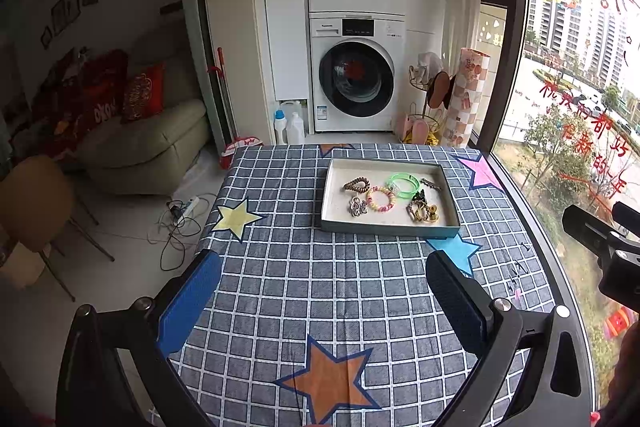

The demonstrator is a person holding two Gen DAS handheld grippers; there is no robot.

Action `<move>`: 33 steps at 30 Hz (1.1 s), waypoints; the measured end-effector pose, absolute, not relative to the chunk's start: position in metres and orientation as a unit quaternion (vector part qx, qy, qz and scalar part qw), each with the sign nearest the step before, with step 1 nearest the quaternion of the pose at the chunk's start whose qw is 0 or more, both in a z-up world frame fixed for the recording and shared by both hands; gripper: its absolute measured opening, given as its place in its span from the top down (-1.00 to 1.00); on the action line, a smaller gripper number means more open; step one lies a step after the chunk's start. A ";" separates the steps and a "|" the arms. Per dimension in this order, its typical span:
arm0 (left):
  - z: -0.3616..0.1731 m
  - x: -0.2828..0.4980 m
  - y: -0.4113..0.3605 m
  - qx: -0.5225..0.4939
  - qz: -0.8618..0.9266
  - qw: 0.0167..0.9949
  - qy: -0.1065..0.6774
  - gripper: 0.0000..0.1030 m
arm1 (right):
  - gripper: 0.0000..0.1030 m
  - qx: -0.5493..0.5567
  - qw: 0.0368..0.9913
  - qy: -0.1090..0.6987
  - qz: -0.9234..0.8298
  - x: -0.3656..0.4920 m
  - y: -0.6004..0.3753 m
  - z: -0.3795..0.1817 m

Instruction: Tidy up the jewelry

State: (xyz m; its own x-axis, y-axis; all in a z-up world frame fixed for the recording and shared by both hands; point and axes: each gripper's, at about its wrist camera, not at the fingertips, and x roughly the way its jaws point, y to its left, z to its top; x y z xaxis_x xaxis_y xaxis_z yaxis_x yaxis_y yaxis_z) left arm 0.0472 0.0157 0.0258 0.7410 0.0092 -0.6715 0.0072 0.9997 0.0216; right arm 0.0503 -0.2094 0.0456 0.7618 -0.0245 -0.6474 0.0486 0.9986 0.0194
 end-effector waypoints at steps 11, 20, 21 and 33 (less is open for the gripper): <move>0.025 0.047 0.016 0.010 0.001 0.933 0.361 -1.00 | -1.00 0.021 0.938 0.346 -0.019 0.051 -0.206 0.047; 0.024 0.046 0.015 0.007 -0.002 0.932 0.361 -1.00 | -1.00 0.022 0.938 0.346 -0.019 0.051 -0.205 0.047; 0.024 0.046 0.015 0.008 -0.001 0.932 0.361 -1.00 | -1.00 0.022 0.938 0.347 -0.019 0.052 -0.205 0.047; 0.024 0.046 0.013 0.005 -0.002 0.932 0.363 -1.00 | -1.00 0.022 0.938 0.347 -0.019 0.052 -0.205 0.047</move>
State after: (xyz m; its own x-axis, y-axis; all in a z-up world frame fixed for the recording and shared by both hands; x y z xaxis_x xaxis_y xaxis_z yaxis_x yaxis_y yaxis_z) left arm 0.0459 0.0131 0.0238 0.7363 -0.0005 -0.6766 0.0072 0.9999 0.0071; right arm 0.0519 -0.2045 0.0465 0.7589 -0.0204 -0.6509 0.0511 0.9983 0.0283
